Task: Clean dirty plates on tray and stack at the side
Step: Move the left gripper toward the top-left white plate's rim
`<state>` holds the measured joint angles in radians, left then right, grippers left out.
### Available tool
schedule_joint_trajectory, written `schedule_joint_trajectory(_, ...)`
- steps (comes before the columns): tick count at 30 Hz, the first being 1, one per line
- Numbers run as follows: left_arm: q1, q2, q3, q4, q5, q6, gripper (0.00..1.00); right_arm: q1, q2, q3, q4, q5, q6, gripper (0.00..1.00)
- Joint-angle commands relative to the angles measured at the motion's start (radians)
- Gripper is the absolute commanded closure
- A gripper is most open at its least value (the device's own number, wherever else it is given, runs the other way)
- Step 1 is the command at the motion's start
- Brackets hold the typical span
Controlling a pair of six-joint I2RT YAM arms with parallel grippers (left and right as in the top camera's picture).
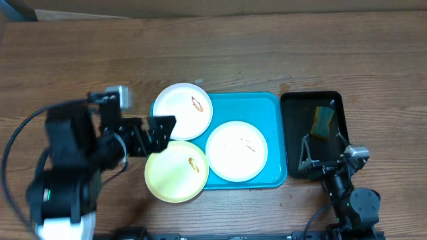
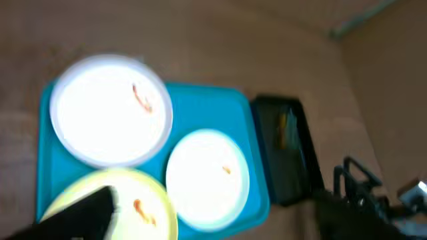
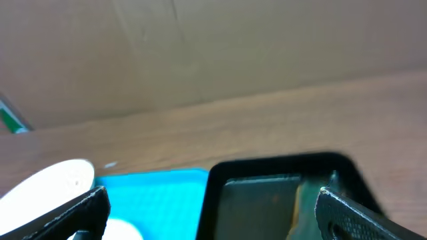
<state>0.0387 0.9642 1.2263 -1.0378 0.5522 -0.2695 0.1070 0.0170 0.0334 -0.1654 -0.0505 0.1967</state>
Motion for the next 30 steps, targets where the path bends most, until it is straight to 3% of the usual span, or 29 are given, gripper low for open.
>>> schedule_joint_trajectory(1,-0.009,0.109,0.019,-0.047,0.073,0.028,0.28,0.004,0.032,0.176,-0.084,-0.018,0.100,0.00)
schedule_joint_trajectory(3,-0.020,0.174,0.019,-0.071,0.069,0.026,0.39,0.004,0.098,0.298,-0.175,-0.002,0.099,0.00)
schedule_joint_trajectory(7,-0.095,0.285,0.017,-0.092,0.041,0.027,0.50,0.004,0.351,0.605,-0.398,0.008,0.063,0.00)
schedule_joint_trajectory(13,-0.265,0.429,0.016,-0.087,-0.182,-0.055,0.47,0.004,0.802,1.085,-0.824,-0.074,0.062,0.00)
schedule_joint_trajectory(16,-0.318,0.481,0.016,-0.065,-0.224,-0.060,0.37,0.005,0.969,1.247,-0.935,-0.246,0.062,0.00)
schedule_joint_trajectory(18,-0.342,0.513,0.016,-0.039,-0.220,-0.060,0.34,0.008,1.044,1.262,-0.920,-0.362,0.030,0.06)
schedule_joint_trajectory(20,-0.360,0.536,0.016,-0.014,-0.219,-0.069,0.34,0.025,1.105,1.259,-0.920,-0.377,-0.003,0.24)
schedule_joint_trajectory(21,-0.378,0.555,0.016,0.005,-0.219,-0.080,0.34,0.058,1.175,1.255,-0.933,-0.354,-0.023,0.39)
schedule_joint_trajectory(22,-0.387,0.562,0.016,0.014,-0.219,-0.084,0.34,0.080,1.214,1.255,-0.943,-0.333,-0.023,0.43)
schedule_joint_trajectory(30,-0.406,0.573,0.016,0.074,-0.223,-0.066,0.20,0.298,1.569,1.255,-0.876,-0.092,-0.182,0.42)
